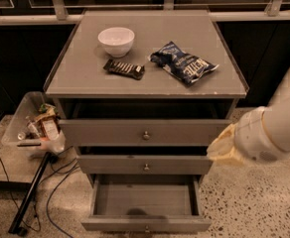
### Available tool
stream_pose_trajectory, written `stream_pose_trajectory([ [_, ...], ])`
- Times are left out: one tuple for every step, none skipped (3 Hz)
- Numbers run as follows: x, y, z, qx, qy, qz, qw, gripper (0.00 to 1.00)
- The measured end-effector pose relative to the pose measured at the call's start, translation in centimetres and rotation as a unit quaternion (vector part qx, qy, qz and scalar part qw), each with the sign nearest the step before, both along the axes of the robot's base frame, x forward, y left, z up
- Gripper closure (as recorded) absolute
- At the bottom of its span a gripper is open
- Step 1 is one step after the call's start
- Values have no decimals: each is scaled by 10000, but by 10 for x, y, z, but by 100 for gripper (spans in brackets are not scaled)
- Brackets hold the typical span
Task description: Close bottom drawer
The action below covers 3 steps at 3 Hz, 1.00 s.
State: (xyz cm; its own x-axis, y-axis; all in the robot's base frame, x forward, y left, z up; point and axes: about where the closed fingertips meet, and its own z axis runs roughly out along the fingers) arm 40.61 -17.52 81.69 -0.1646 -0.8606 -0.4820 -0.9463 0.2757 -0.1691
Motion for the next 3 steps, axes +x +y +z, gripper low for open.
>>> stream_pose_trajectory([
  [-29, 20, -43, 174, -29, -214, 9996, 100],
  [-52, 26, -106, 469, -26, -460, 9978, 100],
  [-39, 17, -160, 542, -137, -767, 9955, 100],
])
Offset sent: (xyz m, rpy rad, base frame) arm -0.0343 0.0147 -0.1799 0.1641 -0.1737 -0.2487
